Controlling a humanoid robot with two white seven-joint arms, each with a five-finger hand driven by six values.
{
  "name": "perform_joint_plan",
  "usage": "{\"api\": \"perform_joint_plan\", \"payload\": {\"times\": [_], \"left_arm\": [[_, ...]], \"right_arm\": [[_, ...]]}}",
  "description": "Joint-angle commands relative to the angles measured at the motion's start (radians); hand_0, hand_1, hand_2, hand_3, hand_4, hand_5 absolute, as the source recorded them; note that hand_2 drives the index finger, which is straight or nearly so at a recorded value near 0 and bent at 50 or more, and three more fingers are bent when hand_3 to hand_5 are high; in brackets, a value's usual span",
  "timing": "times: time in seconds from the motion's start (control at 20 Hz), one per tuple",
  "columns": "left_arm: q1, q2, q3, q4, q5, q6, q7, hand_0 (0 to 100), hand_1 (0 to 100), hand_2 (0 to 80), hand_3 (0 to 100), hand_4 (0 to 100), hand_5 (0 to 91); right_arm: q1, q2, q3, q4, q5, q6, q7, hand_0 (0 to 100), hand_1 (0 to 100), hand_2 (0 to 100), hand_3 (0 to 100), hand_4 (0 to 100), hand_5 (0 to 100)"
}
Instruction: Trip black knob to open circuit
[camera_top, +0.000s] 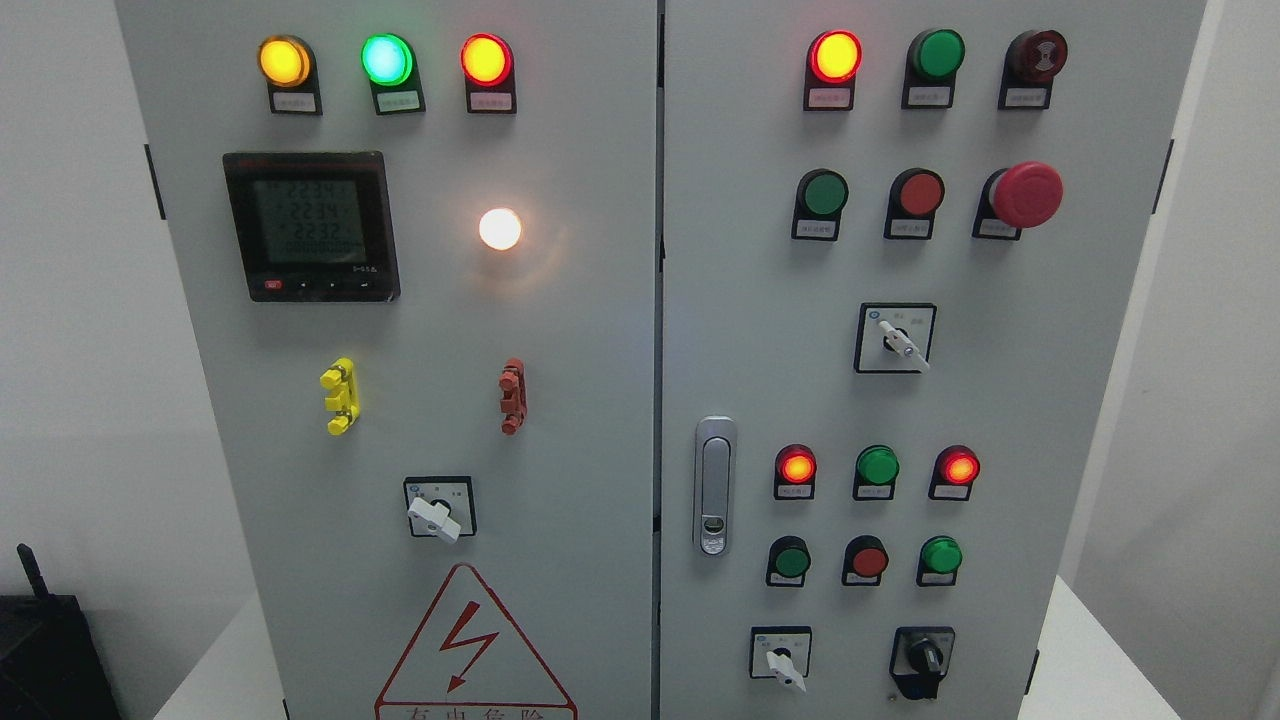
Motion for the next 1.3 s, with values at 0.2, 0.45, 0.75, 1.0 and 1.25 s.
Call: {"api": "perform_joint_plan", "payload": {"times": [0.2, 0.45, 0.75, 1.0, 1.25], "left_arm": [[0.0, 0.0, 0.001, -0.016, 0.0, 0.0, 0.0, 12, 39, 0.0, 0, 0, 0.0], [0.0, 0.0, 0.001, -0.016, 0.0, 0.0, 0.0, 12, 39, 0.0, 0, 0, 0.0], [0.0, 0.0, -0.001, -0.016, 0.0, 0.0, 0.0, 12, 39, 0.0, 0, 0, 0.0], [0.0, 0.0, -0.001, -0.016, 0.0, 0.0, 0.0, 12, 39, 0.0, 0, 0, 0.0], [0.0, 0.0, 0.001, -0.016, 0.0, 0.0, 0.0, 12, 39, 0.0, 0, 0, 0.0]], "right_arm": [[0.001, -0.001, 0.029, 0.014, -0.008, 0.003, -0.013, 0, 11, 0, 0, 0, 0], [-0.001, 0.001, 0.019, 0.008, -0.009, -0.003, -0.015, 0, 11, 0, 0, 0, 0], [-0.004, 0.002, 0.023, -0.067, -0.009, -0.031, -0.057, 0, 10, 0, 0, 0, 0], [-0.013, 0.001, 0.028, -0.107, -0.008, -0.063, -0.065, 0, 10, 0, 0, 0, 0], [-0.021, -0.002, 0.028, -0.129, -0.008, -0.202, -0.085, 0, 10, 0, 0, 0, 0]]}}
